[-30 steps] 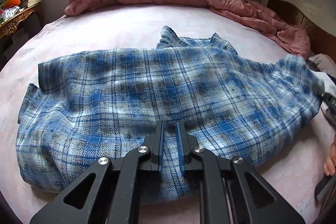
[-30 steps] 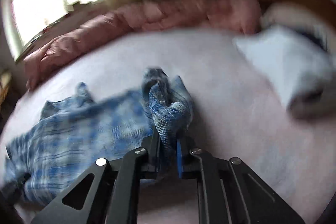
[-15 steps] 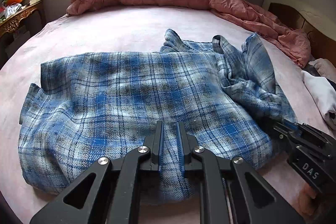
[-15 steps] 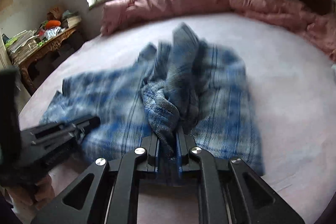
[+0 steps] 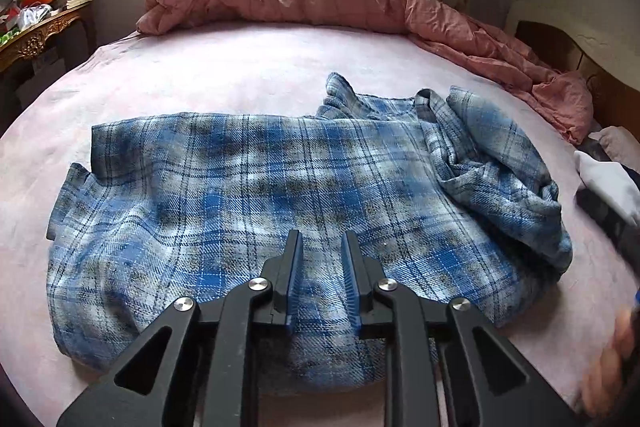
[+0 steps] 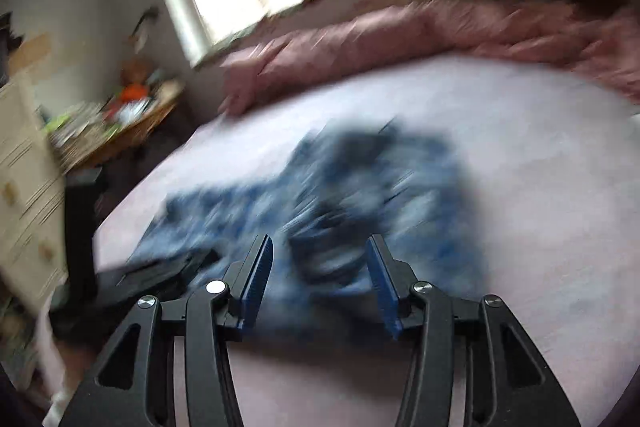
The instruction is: Fold large clothes
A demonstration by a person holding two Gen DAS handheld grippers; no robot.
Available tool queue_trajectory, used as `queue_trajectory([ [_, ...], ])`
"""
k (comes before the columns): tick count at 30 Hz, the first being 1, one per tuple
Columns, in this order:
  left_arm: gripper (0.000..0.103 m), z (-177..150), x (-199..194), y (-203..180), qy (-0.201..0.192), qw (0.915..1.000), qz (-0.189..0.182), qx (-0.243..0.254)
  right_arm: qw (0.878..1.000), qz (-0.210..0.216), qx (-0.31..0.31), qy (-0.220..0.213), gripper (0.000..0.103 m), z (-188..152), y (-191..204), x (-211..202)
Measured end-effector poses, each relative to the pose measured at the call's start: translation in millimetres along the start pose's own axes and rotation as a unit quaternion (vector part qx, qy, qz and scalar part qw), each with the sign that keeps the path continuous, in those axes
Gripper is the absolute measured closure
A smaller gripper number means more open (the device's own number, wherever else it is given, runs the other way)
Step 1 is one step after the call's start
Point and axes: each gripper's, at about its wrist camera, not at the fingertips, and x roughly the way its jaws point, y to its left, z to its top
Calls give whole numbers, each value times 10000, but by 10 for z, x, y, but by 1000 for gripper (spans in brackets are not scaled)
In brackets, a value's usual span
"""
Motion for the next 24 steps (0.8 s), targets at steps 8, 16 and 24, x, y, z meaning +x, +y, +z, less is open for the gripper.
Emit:
queue_trajectory([
  [8, 21, -7, -473, 131, -903, 9936, 655, -179, 9979, -225, 137, 597, 46, 58, -233, 377],
  [16, 0, -219, -1015, 604, -1468, 9720, 1350, -1239, 9932, -169, -675, 930, 33, -50, 80, 512],
  [24, 0, -421, -427, 1082, 118, 9676, 1408, -2093, 9942, 22, -615, 879, 33, -27, 17, 354],
])
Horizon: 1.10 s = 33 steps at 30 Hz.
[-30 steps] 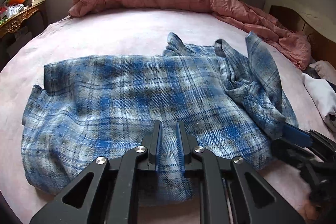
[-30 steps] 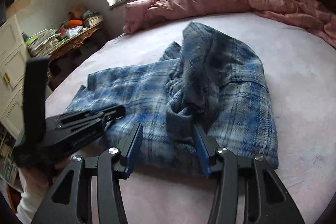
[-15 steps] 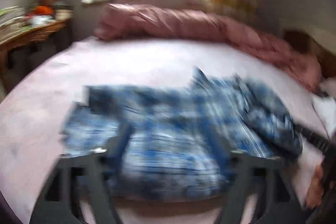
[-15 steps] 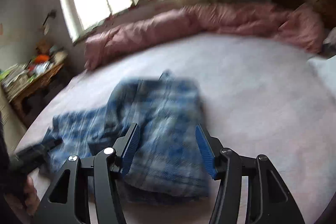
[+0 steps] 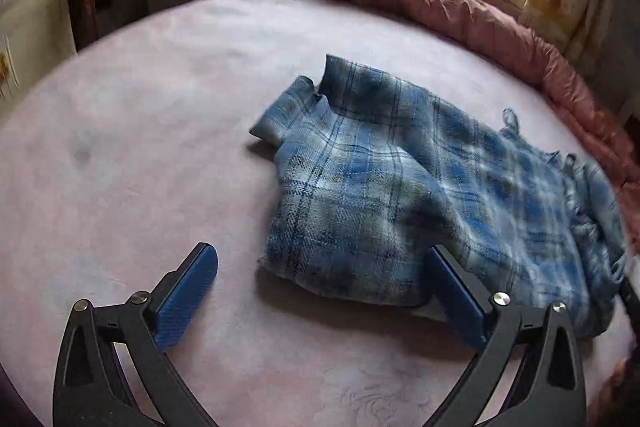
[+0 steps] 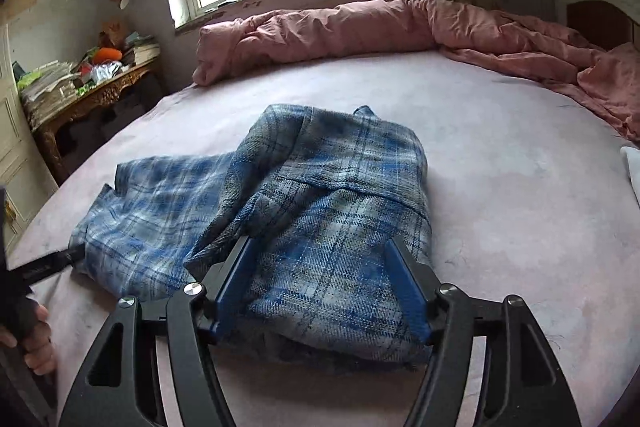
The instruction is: Fold large clothes
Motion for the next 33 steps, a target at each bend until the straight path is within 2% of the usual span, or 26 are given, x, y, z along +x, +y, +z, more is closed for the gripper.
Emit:
queue_trajectory([
  [2, 0, 14, 37, 33, 131, 9995, -243, -121, 9999, -42, 15, -91, 33, 5, -8, -54],
  [4, 1, 8, 59, -3, 112, 9994, -320, -44, 9998, -85, -26, -188, 33, 21, 8, -101],
  [5, 8, 19, 82, -31, 95, 9995, -312, 31, 9996, -130, -69, -258, 33, 23, 22, -133],
  [6, 20, 36, 102, -33, 62, 9994, -308, 121, 9992, -210, -116, -315, 33, 27, 42, -156],
  [7, 49, 45, 135, -76, 62, 9994, -252, 250, 9984, -329, -196, -412, 33, 34, 73, -192],
  [8, 71, 64, 130, -97, 16, 9993, -195, 315, 9972, -399, -298, -549, 33, 36, 104, -242],
  [9, 84, 96, 97, -112, -119, 9992, -202, 324, 9968, -365, -338, -626, 33, 46, 118, -279],
  [10, 90, 121, 41, -119, -281, 9986, -271, 342, 9966, -281, -346, -699, 33, 57, 122, -320],
  [12, 91, 157, -182, -232, -866, 9940, -342, 576, 9966, -60, -241, -790, 33, 82, 90, -378],
  [14, 92, 162, -480, -472, -1490, 9822, -458, 1049, 9966, -71, -73, -817, 33, 97, 7, -397],
  [16, 92, 179, -741, -724, -1807, 9711, -782, 1348, 9954, -309, 149, -898, 33, 97, -124, -420],
  [20, 93, 180, -1182, -1310, -2154, 9491, -1458, 1775, 9883, -771, 1021, -833, 33, 149, -545, -431],
  [23, 93, 112, -1361, -1754, -2203, 9319, -2061, 2016, 9864, -1042, 1181, -462, 33, 147, -680, -316],
  [25, 93, 21, -1421, -2036, -2186, 9194, -2413, 2206, 9857, -955, 1351, -319, 33, 128, -740, -279],
  [27, 93, -68, -1421, -2262, -2038, 9074, -2750, 2440, 9819, -879, 1648, -309, 33, 112, -845, -294],
  [29, 93, -168, -1353, -2515, -1731, 8934, -3127, 2723, 9745, -969, 1974, -442, 33, 102, -979, -381],
  [31, 93, -285, -1234, -2703, -1403, 8873, -3322, 2874, 9631, -1091, 2362, -691, 33, 85, -1153, -517],
  [33, 93, -380, -1052, -2821, -1100, 8872, -3391, 2928, 9509, -1256, 2689, -881, 33, 66, -1346, -635],
])
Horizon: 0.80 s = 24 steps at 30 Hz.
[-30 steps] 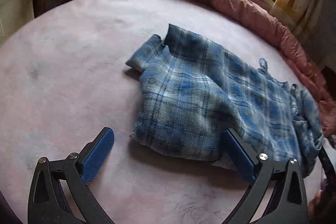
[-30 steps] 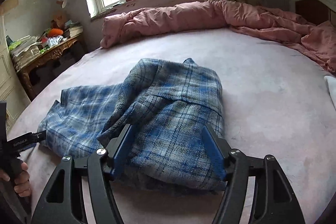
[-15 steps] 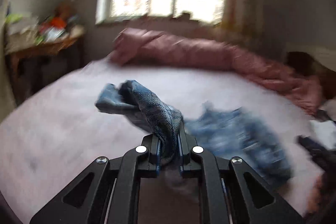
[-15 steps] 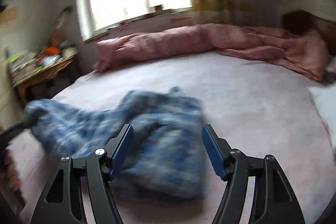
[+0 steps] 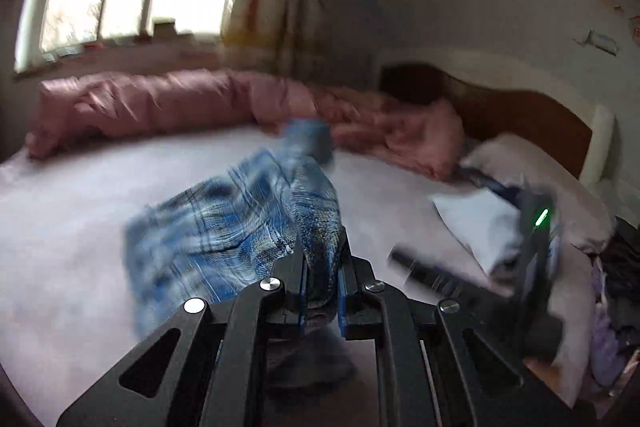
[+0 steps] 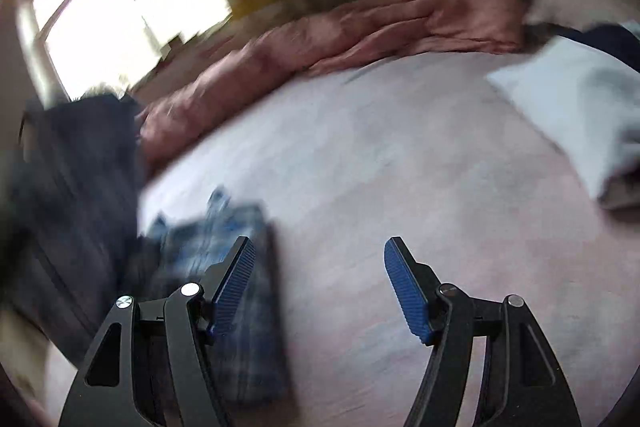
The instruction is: Fold large clothes
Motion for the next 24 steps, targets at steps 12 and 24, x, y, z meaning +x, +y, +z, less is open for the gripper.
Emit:
queue_trajectory([
  [12, 74, -583, 425, -73, 661, 9957, 327, 562, 9923, 1039, 201, 651, 33, 73, -72, 167],
  [24, 38, -309, -688, 827, -536, 9903, 717, -1067, 9778, 1765, -653, 916, 33, -133, 394, 155],
])
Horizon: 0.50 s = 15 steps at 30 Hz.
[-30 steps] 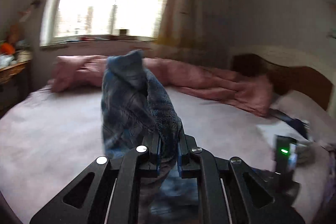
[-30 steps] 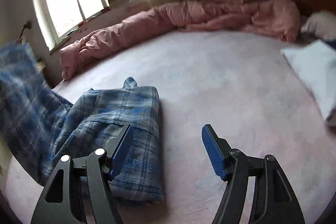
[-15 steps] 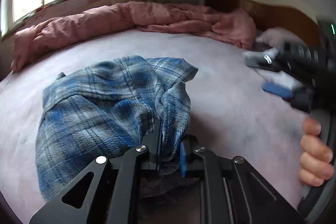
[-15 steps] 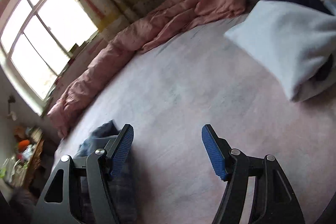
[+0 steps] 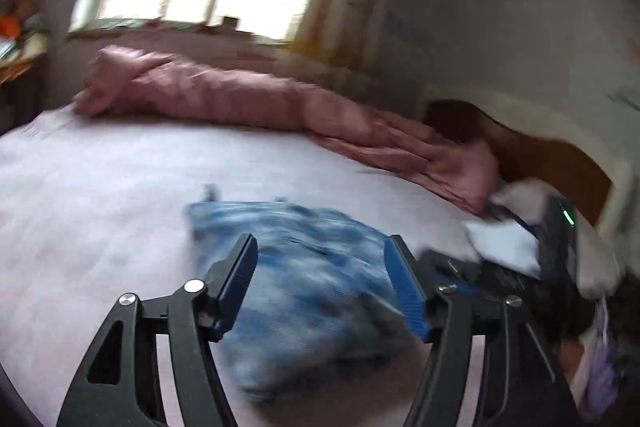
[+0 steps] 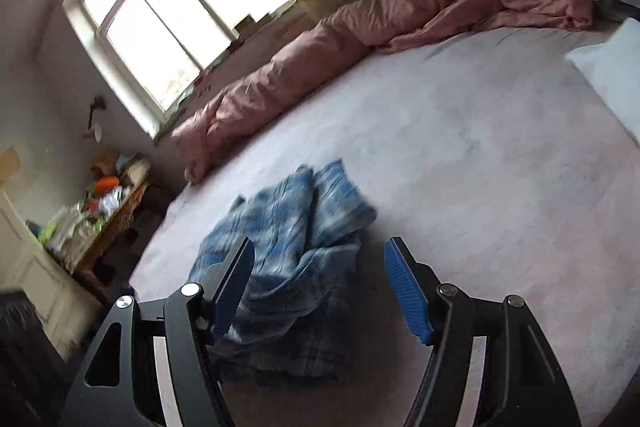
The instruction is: Fold large clothes
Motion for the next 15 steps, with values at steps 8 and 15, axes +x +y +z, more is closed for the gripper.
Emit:
queue_trajectory([
  [8, 35, -341, 428, 556, 1329, 9853, 724, -786, 9968, -30, -698, 385, 80, -232, 265, 101],
  [15, 29, -550, 379, 401, 1161, 9812, 1516, -266, 9897, -699, -365, 1193, 86, -309, 116, 334],
])
